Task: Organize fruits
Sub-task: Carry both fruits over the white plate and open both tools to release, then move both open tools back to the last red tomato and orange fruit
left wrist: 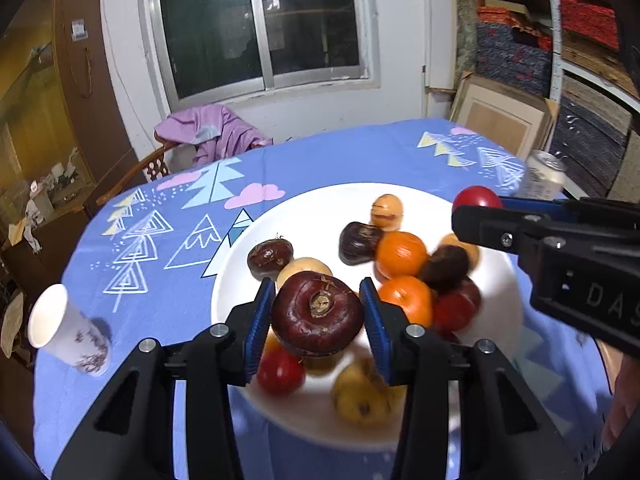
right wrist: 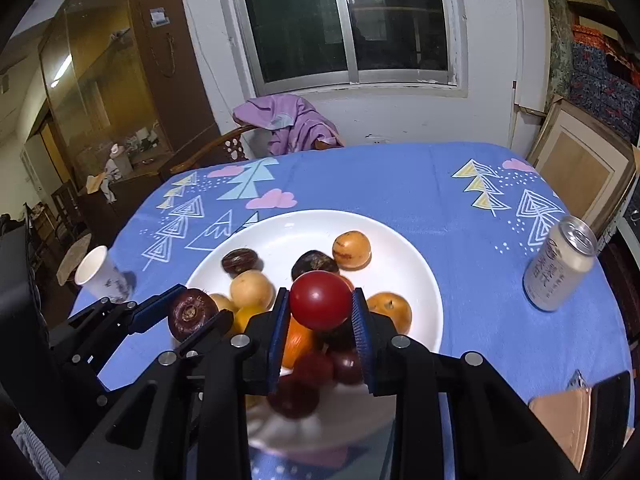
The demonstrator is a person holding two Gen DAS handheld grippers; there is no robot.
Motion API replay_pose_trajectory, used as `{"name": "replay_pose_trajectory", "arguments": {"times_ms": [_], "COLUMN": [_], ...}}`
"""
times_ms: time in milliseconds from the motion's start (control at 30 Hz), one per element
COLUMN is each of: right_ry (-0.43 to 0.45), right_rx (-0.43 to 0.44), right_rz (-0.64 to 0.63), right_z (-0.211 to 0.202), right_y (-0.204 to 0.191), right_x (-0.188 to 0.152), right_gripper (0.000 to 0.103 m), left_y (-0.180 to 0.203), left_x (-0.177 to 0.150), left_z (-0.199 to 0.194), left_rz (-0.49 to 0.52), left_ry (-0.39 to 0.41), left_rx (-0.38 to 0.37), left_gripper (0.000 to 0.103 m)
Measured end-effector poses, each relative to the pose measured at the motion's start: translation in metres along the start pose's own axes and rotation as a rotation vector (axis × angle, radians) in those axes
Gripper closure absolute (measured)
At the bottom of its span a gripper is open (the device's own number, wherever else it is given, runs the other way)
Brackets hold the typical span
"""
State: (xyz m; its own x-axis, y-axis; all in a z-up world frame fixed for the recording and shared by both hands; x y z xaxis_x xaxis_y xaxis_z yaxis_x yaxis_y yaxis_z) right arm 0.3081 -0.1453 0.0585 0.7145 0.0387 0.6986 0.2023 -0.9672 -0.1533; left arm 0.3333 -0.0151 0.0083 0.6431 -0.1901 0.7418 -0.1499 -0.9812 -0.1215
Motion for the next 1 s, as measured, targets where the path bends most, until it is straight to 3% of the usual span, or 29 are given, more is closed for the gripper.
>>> {"name": "replay_pose_trajectory", "arguments": {"times_ms": [167, 400, 467, 533, 1000], "right_ry": [-0.028, -0.062, -0.062, -0.052, 0.020], "right_rx": [-0.021, -0.048, -0.061, -0.066, -0.032], "right_rz": [-0.006, -0.025, -0.037, -0.039, -0.033], "right_z": [0.031, 0.053, 0.053, 0.049, -0.027], "right_y": [0.002, 0.003, 0.002, 0.002, -0.003], "right_x": [0.002, -0.005, -0.004, -0.004, -0.024], "right_gripper": [0.071, 0.070, 0.070, 0.070, 0.067], "left_y": [-0.003, -0.004, -0.002, -0.001, 0.001], "left_x": [0.003, 0.002, 0.002, 0.001, -0.013], "left_z": [0.034, 0.046, 0.046, 0.043, -0.032], "left_rz": [-0.013, -0.022, -0.010, -0.010, -0.010], "left_ry": [-0.032, -0.030, -0.029, -0.017, 0.050], "left_rx": [-0.001, 0.005, 0.012, 0.024, 0.043], "left_gripper": [0.060, 0.060, 0.051, 0.046, 0.045]}}
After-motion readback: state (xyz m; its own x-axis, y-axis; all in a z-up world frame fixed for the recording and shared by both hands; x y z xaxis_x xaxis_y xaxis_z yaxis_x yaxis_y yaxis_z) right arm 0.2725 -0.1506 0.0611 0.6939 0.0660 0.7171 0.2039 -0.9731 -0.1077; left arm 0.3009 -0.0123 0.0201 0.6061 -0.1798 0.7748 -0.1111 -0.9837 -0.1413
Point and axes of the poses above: each gripper's, at about its wrist camera, not at the fingertips, and z roughly the way its jaws point, y to its right, x to its top, the point moved 3 cm from there along z, roughly the way its jaws point, and after that the axes turned 3 degrees about z, right-handed, at the moved point
